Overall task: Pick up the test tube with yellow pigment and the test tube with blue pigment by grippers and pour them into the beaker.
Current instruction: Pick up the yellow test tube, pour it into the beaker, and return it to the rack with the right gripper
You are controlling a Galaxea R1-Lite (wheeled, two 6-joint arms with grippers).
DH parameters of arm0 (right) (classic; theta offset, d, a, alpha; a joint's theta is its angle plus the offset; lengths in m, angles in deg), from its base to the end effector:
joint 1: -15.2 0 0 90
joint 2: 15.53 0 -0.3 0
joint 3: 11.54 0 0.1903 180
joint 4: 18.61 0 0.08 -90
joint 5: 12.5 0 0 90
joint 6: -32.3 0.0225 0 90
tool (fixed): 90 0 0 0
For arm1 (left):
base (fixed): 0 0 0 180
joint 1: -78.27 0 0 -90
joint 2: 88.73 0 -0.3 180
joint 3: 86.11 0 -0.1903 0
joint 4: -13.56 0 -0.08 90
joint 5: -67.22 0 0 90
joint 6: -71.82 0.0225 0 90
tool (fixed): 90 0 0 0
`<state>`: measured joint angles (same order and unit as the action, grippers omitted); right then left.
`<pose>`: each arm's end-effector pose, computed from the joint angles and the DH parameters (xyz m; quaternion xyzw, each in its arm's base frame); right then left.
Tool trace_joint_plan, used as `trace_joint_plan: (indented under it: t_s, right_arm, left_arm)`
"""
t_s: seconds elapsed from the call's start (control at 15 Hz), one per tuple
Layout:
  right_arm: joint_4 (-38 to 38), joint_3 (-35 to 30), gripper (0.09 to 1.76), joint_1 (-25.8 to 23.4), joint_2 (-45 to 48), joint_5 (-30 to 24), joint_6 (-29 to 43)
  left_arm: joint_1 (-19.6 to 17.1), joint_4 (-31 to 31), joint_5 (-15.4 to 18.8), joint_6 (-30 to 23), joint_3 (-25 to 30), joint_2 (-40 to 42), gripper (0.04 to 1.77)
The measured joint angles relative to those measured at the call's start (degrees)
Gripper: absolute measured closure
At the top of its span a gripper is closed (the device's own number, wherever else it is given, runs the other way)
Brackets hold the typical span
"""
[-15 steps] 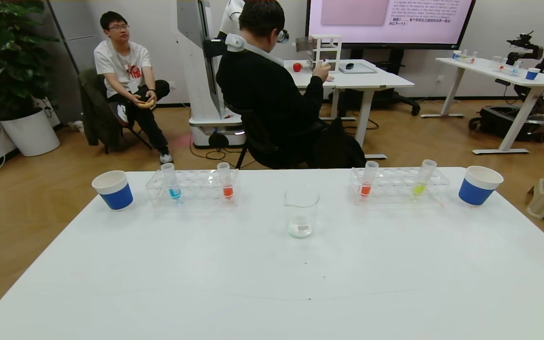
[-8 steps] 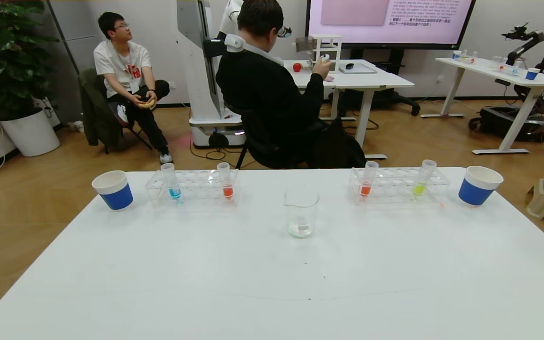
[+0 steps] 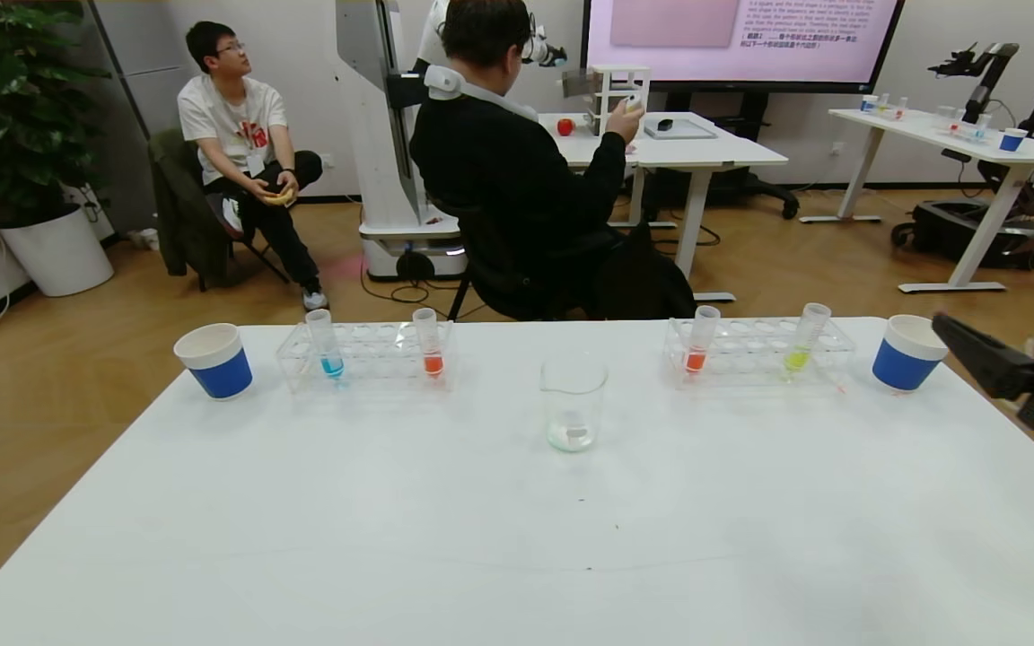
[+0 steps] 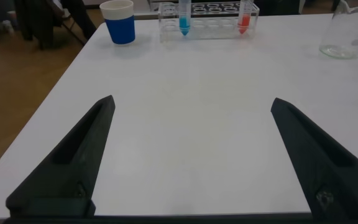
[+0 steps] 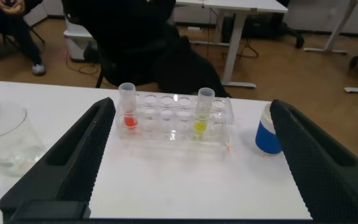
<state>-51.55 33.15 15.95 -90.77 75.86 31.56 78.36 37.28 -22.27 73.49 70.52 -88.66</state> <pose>0.1898 0.0031 0.1976 -0.0066 -0.0210 0.0207 0.9995 -0.0229 -0.0002 0.0748 0.0146 0.0024 -0.0053 0.9999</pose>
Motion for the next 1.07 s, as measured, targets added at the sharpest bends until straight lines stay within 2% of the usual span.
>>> trace_joint_plan:
  t_s: [0.33, 0.47, 0.73, 1.07]
  right_arm:
    - [-17.73, 6.40, 0.11, -1.01, -27.05, -0.46, -0.05]
    - [-22.33, 9.85, 0.11, -1.71, -35.90, -0.66, -0.07]
    - [-24.34, 17.79, 0.11, -2.67, -47.30, -0.96, -0.10]
    - [-21.69, 25.20, 0.11, -3.16, -52.87, -1.49, -0.02]
  left_arm:
    - [0.00, 0.00, 0.01, -0.05, 0.00, 0.00, 0.06]
    - [0.00, -0.02, 0.01, -0.02, 0.00, 0.00, 0.06]
    - [0.00, 0.00, 0.04, 0.00, 0.00, 0.00, 0.06]
    - [0.00, 0.00, 0.01, -0.02, 0.00, 0.00, 0.06]
